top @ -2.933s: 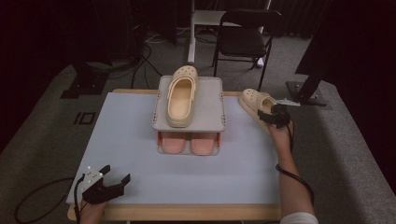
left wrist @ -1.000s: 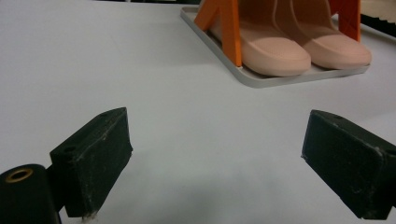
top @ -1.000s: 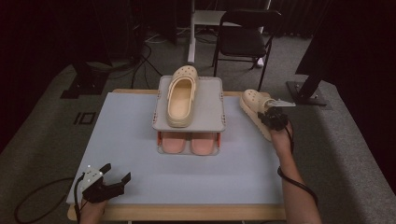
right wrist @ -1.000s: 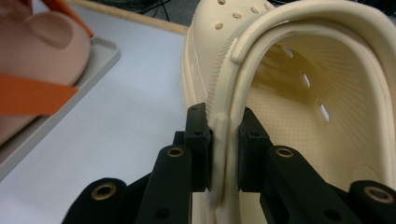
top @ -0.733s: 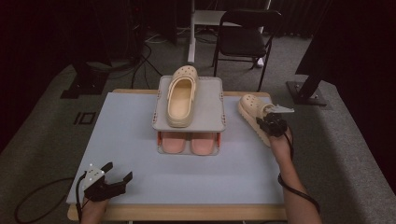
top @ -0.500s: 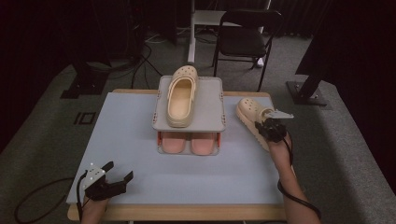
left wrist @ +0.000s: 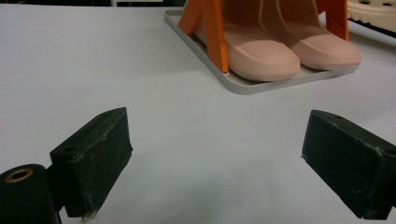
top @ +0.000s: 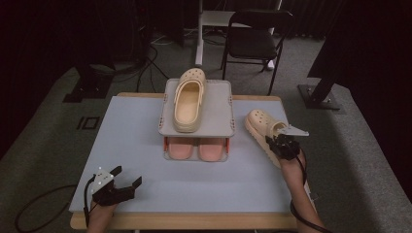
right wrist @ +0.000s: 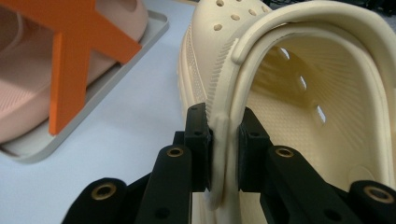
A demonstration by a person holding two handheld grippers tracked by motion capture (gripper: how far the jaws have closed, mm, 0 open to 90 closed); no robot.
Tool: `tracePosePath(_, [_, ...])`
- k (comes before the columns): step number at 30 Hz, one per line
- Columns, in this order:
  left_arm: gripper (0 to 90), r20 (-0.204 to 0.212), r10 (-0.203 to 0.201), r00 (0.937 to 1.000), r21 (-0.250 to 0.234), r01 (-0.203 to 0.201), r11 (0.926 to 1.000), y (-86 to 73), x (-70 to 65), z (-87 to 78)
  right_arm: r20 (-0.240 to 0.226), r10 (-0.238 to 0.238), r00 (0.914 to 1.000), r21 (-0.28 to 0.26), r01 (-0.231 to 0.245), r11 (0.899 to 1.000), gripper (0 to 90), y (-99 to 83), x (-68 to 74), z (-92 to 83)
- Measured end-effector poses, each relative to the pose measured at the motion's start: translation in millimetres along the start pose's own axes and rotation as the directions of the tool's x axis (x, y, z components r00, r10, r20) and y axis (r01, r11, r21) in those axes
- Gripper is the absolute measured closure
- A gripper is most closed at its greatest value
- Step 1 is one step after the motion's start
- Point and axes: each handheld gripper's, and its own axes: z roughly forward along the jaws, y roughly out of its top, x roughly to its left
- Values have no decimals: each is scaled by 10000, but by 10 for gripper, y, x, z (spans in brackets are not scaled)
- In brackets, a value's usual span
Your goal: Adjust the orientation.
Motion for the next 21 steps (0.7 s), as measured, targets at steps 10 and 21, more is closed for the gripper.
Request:
tracePosePath(10, [79, 141, 81, 9999, 21, -81, 10000, 24, -19, 52, -32, -314, 9995, 45, 314, 9995, 779, -164, 223, -143])
tracePosePath(21, [79, 194, 96, 9998, 7, -96, 10000, 28, -10, 47, -189, -392, 9991, 23, 392, 9992, 778, -306, 393, -197])
